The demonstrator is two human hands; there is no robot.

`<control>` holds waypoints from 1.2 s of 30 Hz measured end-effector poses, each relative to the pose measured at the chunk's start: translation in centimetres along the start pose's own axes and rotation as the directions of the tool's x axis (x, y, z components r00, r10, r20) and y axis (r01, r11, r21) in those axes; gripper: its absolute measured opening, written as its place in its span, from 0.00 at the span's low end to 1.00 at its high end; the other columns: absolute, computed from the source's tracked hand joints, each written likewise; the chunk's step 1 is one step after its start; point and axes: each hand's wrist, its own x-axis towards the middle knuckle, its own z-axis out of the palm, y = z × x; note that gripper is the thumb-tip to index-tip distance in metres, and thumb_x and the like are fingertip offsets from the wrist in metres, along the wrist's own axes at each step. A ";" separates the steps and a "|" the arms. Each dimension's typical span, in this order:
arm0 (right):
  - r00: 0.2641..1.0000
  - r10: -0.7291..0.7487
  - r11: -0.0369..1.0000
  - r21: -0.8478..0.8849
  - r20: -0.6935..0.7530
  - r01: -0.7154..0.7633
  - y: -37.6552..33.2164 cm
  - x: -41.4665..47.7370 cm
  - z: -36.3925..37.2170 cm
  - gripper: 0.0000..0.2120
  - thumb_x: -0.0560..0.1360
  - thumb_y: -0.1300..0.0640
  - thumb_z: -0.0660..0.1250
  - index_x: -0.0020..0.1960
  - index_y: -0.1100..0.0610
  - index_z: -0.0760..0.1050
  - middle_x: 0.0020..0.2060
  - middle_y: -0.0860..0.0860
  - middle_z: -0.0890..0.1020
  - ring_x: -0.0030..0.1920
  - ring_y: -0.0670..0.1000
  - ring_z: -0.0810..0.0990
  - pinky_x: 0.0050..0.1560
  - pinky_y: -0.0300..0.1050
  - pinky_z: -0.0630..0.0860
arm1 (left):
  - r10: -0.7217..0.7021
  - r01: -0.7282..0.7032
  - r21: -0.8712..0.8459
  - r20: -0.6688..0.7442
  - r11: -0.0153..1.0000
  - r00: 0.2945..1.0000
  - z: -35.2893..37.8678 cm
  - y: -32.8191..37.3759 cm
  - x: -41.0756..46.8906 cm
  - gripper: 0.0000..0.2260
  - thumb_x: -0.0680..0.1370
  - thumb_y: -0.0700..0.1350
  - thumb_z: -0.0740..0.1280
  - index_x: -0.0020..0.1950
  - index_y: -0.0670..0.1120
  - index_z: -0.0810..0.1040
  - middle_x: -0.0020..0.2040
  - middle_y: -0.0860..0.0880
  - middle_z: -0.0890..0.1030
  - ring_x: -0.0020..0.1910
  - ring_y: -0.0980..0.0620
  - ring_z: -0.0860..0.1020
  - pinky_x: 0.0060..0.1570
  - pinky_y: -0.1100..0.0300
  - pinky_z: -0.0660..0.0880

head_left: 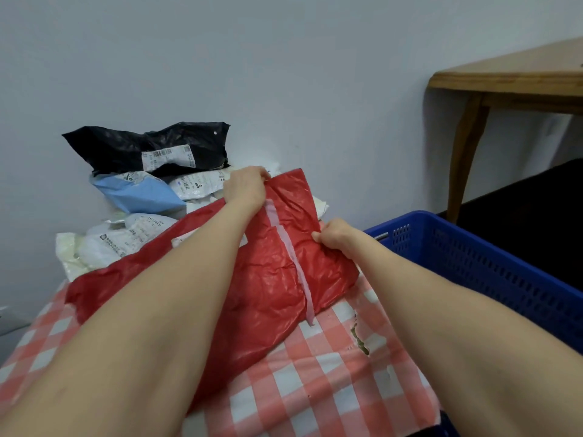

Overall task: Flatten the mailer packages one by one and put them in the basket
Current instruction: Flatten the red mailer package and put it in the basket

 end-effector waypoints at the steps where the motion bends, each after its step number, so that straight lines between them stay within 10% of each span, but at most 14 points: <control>1: 1.000 0.018 0.994 -0.105 -0.002 -0.018 0.2 -0.5 -0.1 0.18 0.82 0.59 0.58 0.68 0.66 0.69 0.64 0.61 0.75 0.60 0.59 0.75 0.61 0.47 0.70 | 0.045 -0.045 -0.028 0.016 0.999 0.999 0.2 0.3 -0.4 0.15 0.81 0.42 0.58 0.64 0.52 0.77 0.63 0.43 0.75 0.64 0.42 0.72 0.60 0.50 0.69; 7: 0.980 0.156 0.866 -0.495 0.125 -0.074 0.4 -3.2 -1.1 0.11 0.81 0.63 0.52 0.46 0.62 0.71 0.42 0.57 0.76 0.41 0.55 0.76 0.47 0.47 0.73 | 0.108 -0.096 -0.077 0.174 0.992 0.979 2.0 -0.2 -3.9 0.15 0.80 0.40 0.57 0.63 0.45 0.78 0.63 0.40 0.73 0.62 0.40 0.73 0.62 0.49 0.70; 10: 0.983 0.185 0.790 -0.597 0.013 -0.141 -0.1 -3.8 -1.1 0.10 0.79 0.54 0.58 0.53 0.59 0.74 0.45 0.55 0.79 0.48 0.56 0.81 0.53 0.47 0.76 | 0.083 -0.062 -0.084 0.275 0.995 0.958 2.6 -0.8 -6.8 0.17 0.81 0.42 0.54 0.68 0.44 0.72 0.65 0.38 0.70 0.64 0.38 0.71 0.64 0.48 0.68; 14: 0.905 -0.254 0.826 -0.563 -0.341 0.019 -1.6 -3.1 -0.1 0.17 0.80 0.49 0.59 0.64 0.56 0.72 0.62 0.55 0.76 0.63 0.58 0.74 0.58 0.50 0.72 | 0.103 -0.095 -0.043 0.312 0.995 0.944 2.6 -1.2 -9.4 0.23 0.82 0.51 0.50 0.78 0.53 0.52 0.78 0.46 0.55 0.76 0.45 0.54 0.73 0.41 0.53; 17: 0.869 -0.477 0.749 -0.576 -0.128 0.327 -2.7 -1.9 2.5 0.20 0.82 0.50 0.52 0.71 0.54 0.65 0.70 0.54 0.67 0.71 0.57 0.62 0.69 0.52 0.62 | 0.081 -0.108 0.055 0.361 0.993 0.929 3.0 -1.8 -9.9 0.23 0.83 0.54 0.45 0.78 0.57 0.47 0.79 0.52 0.47 0.77 0.46 0.46 0.72 0.36 0.46; 22: 0.972 -0.196 0.775 -0.587 0.127 0.233 -0.2 0.6 4.9 0.31 0.79 0.35 0.41 0.79 0.44 0.42 0.78 0.52 0.45 0.77 0.58 0.39 0.75 0.58 0.39 | -0.015 -0.059 0.141 0.475 0.988 0.880 5.1 -3.9 -10.6 0.23 0.82 0.59 0.41 0.77 0.61 0.43 0.79 0.54 0.44 0.77 0.44 0.42 0.72 0.36 0.42; 36: 0.976 -0.126 0.810 -0.549 0.180 0.205 1.0 2.1 5.5 0.30 0.78 0.32 0.38 0.77 0.39 0.40 0.78 0.52 0.44 0.77 0.57 0.38 0.73 0.59 0.36 | -0.053 -0.011 0.119 0.516 0.993 0.855 6.2 -4.1 -10.1 0.24 0.81 0.61 0.42 0.77 0.62 0.46 0.79 0.53 0.46 0.77 0.44 0.44 0.71 0.35 0.45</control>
